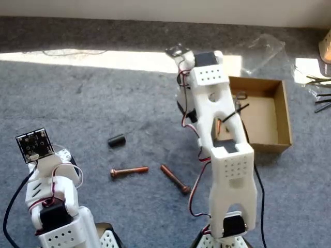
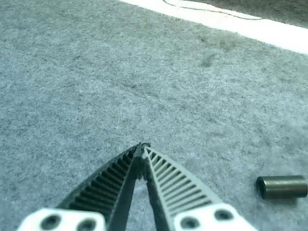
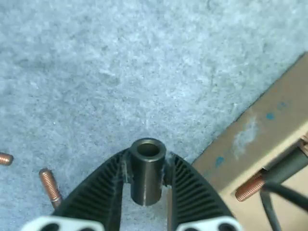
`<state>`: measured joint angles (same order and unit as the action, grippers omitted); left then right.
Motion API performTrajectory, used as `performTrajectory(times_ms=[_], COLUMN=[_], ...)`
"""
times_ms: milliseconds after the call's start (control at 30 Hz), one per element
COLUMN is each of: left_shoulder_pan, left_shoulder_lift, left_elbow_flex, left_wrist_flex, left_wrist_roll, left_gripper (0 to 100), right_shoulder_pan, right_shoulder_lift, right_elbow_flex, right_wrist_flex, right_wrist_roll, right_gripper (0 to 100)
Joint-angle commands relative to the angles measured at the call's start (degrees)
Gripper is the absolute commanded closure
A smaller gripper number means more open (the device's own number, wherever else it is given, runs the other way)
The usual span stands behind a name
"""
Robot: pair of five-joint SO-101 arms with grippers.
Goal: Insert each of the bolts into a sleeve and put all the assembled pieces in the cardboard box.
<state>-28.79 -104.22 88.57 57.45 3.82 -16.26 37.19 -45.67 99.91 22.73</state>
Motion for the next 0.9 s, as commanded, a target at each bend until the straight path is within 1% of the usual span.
performTrajectory(times_ms=[0, 67, 233, 367, 433, 533, 700, 767, 867], left_shoulder_pan=[1.0, 1.1, 1.1, 1.1, 3.3, 8.7, 11.3, 11.3, 11.3], left_shoulder_lift=[-0.6, -0.6, -0.6, -0.6, -0.6, -0.6, -0.6, -0.6, -0.6], left_elbow_flex=[0.0, 0.9, 4.2, 4.3, 4.1, 4.1, 1.8, 0.0, -1.1], left_wrist_flex=[-1.1, -2.0, -8.7, -9.3, -9.3, -9.1, -3.7, -0.6, 1.3], left_wrist_roll=[0.0, -0.1, -0.1, -0.1, -0.1, -0.2, -0.2, -0.2, -0.2], left_gripper=[98, 98, 98, 98, 98, 98, 98, 98, 98], right_shoulder_pan=[1.1, 1.3, 1.3, 1.3, 1.2, 1.3, 1.4, 1.4, 1.4], right_shoulder_lift=[-10.3, -15.6, -31.1, -43.1, -48.7, -55.3, -66.1, -70.9, -77.5], right_elbow_flex=[-0.2, 2.3, 11.1, 18.2, 21.4, 26.0, 37.0, 42.1, 50.1], right_wrist_flex=[1.0, 1.0, 0.9, 0.5, 0.4, -0.2, -3.8, -6.4, -10.5], right_wrist_roll=[0.4, 0.4, 0.3, 0.3, 0.3, 0.3, 0.3, 0.3, 0.3], right_gripper=[99.4, 99.4, 99.4, 99.4, 99.4, 99.4, 99.4, 99.4, 99.4])
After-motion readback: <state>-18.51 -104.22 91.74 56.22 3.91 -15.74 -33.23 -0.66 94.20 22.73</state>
